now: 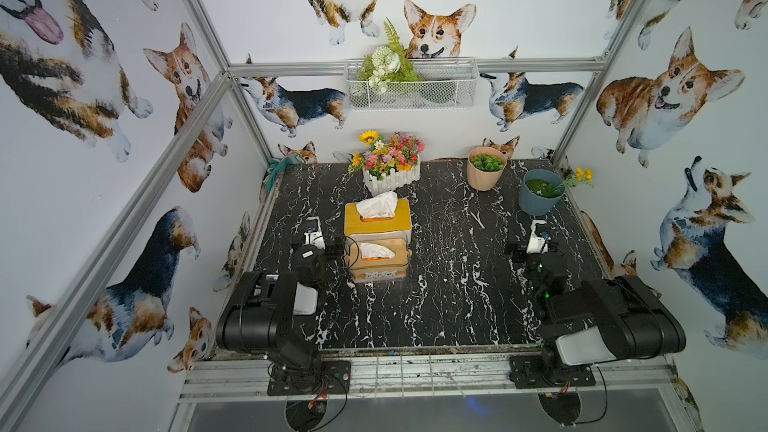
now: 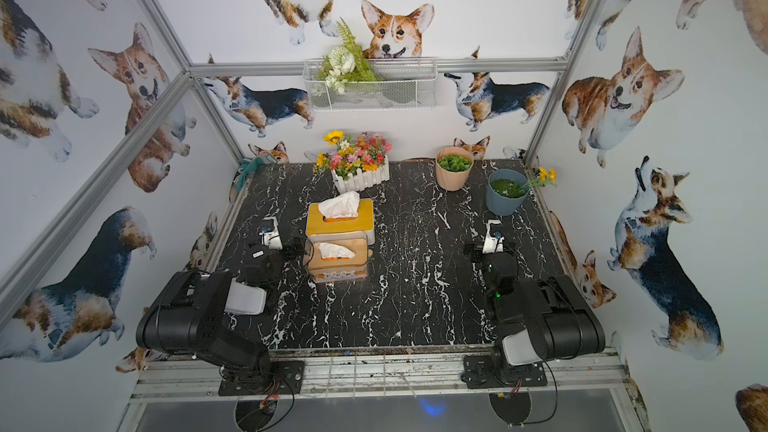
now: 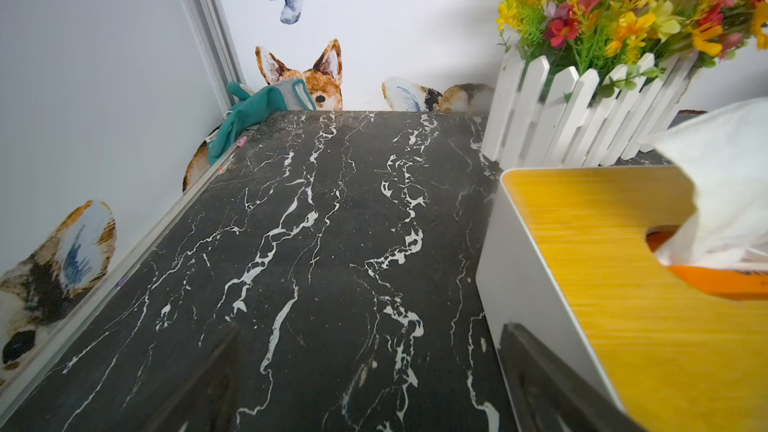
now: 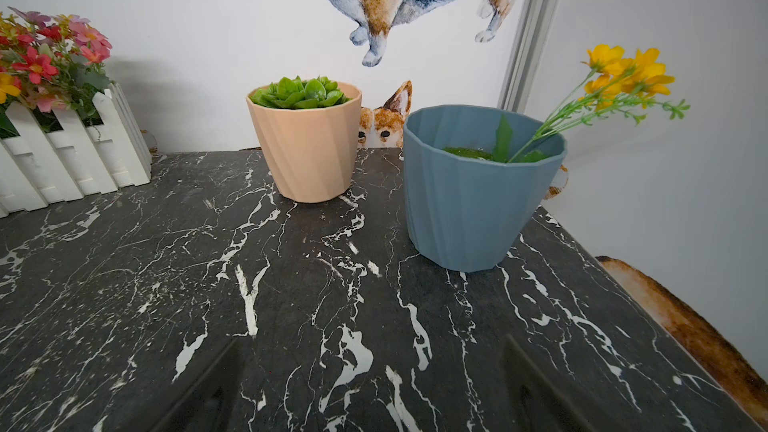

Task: Put the tissue paper into the tissue box
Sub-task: Reset both arms

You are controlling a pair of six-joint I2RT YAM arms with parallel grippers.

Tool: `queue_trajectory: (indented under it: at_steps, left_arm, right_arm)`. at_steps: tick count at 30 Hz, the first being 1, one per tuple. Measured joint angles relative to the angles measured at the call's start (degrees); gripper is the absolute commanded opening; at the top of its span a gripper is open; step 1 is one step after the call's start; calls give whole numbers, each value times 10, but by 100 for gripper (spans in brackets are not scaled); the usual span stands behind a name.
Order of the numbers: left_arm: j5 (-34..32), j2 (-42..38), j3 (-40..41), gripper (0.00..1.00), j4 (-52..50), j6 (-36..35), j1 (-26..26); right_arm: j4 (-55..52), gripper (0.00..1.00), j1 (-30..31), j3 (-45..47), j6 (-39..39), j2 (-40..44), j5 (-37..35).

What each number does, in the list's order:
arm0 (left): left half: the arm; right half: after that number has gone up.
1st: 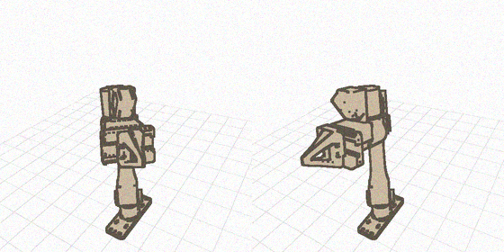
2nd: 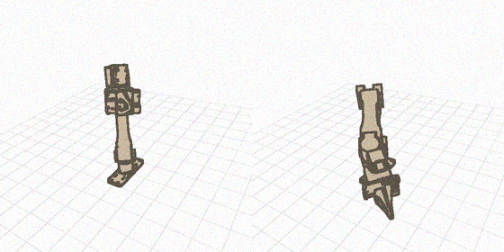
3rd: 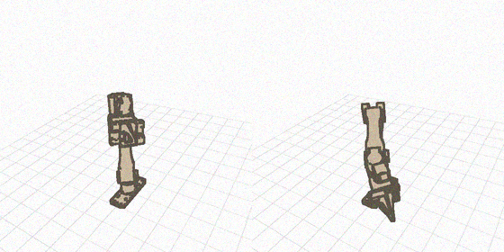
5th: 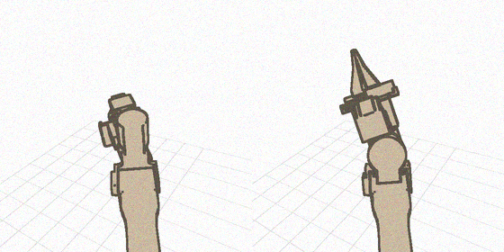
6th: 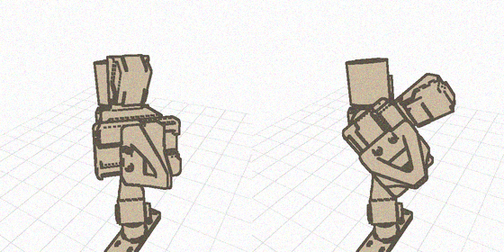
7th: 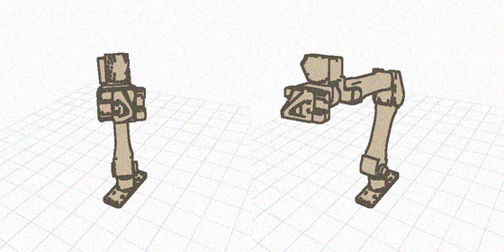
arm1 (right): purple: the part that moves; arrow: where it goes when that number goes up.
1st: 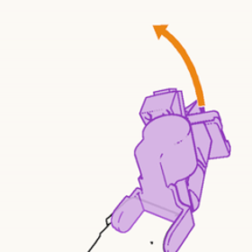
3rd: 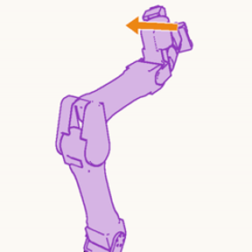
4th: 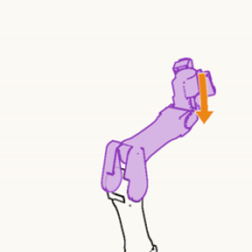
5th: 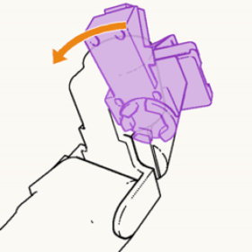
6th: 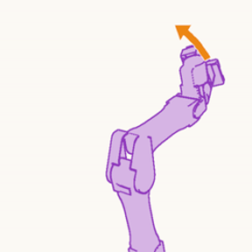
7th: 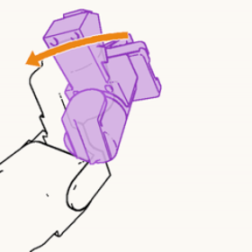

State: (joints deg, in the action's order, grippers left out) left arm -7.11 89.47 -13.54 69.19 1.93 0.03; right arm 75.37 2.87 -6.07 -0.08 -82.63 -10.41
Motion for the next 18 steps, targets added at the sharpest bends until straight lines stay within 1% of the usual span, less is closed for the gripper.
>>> queue_trajectory:
  at_steps: [18]
  left_arm:
    - [-6,0,-5,100,2,-2,8]
  right_arm:
    - [-3,100,-7,-6,-2,-3,3]
